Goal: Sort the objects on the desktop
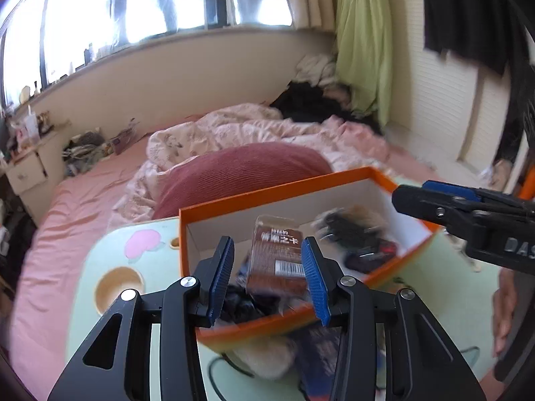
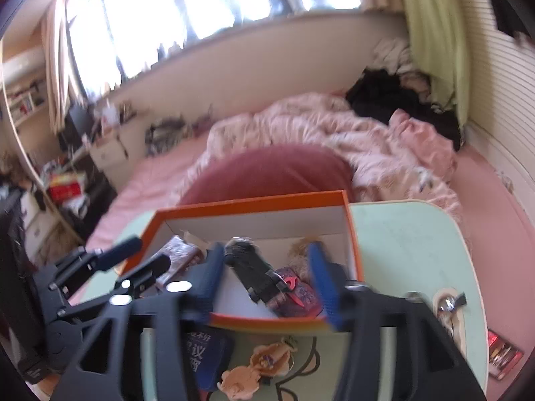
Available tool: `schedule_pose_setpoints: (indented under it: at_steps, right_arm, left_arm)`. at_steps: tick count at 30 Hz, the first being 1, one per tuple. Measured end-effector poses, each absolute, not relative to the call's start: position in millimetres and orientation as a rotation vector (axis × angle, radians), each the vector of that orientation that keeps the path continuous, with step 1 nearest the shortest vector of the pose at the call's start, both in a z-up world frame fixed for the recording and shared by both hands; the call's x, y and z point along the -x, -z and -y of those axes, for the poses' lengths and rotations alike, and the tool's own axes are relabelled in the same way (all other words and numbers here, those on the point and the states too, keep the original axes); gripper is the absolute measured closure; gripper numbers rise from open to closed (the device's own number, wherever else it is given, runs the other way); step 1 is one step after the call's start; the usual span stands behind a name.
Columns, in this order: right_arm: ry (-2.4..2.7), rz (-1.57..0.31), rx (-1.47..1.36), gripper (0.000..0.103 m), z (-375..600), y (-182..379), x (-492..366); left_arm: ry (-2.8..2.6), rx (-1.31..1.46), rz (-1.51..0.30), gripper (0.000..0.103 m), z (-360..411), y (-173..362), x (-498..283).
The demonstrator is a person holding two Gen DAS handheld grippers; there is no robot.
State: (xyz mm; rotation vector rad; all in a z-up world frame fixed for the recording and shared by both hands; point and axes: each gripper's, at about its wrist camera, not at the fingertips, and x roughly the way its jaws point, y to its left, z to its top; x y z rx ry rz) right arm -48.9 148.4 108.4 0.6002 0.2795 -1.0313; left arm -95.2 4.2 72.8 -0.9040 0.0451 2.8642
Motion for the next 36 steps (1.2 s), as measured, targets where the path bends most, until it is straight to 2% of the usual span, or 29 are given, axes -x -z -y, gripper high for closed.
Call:
schedule_pose_setpoints:
  at_steps: [1, 3, 8, 10, 15, 17, 18, 20, 22, 24, 36]
  right_arm:
    - [1.036, -0.271, -0.567, 0.028, -159.8, -110.5, 50.7]
    - [1.054, -0.303, -0.512, 0.028, -183.3, -110.6, 50.8]
    - [1.046, -0.427, -0.529, 0.028, -225.0, -81.0, 47.1]
    - [1.026, -0.481, -0.563, 0.028, -236.2, -61.0, 46.4]
    - [1.015, -0.521, -0.632, 0.028, -251.7, -27.1, 50.3]
    - [1.063, -0.511, -0.587, 0.019, -257.2, -19.8, 49.8]
    - [1.092, -0.527, -0.564, 0.003, -258.3, -16.6, 47.4]
    - [1.121, -0.537, -0.515, 0.000, -262.8, -13.9, 41.1]
    - [1.117, -0.539, -0.510, 0.000, -263.8, -15.2, 39.0]
    - [1.112, -0.539, -0.508, 0.000, -262.9, -15.7, 38.6]
    - [1.114, -0.541, -0.507, 0.000, -262.5, -16.3, 39.2]
  left_arm:
    - [-2.859, 0.892, -0.010, 0.046, -1.5, -73.4, 87.3]
    - [-2.850, 0.862, 0.042, 0.038, 1.1, -75.1, 70.8]
    - [-2.819, 0.911, 0.037, 0.036, -0.9, -64.3, 28.1]
    - [-2.781, 0.969, 0.055, 0.032, -1.6, -53.6, 14.0]
    - [-2.672, 1.053, 0.091, 0.032, 0.3, -27.6, -16.7]
    - [-2.684, 1.090, 0.042, 0.032, -0.9, -14.0, -25.6]
    - [-2.670, 1.125, 0.014, 0.032, -2.7, -6.0, -26.9]
    - [-2.696, 1.063, -0.073, 0.023, -10.2, -1.5, -34.3]
    - [-2.720, 1.032, -0.121, 0.007, -15.9, 5.8, -35.2]
    - [-2.719, 1.024, -0.109, 0.000, -17.0, 8.4, -32.3]
    - [-2.712, 1.005, -0.109, 0.000, -14.9, 9.8, -31.5]
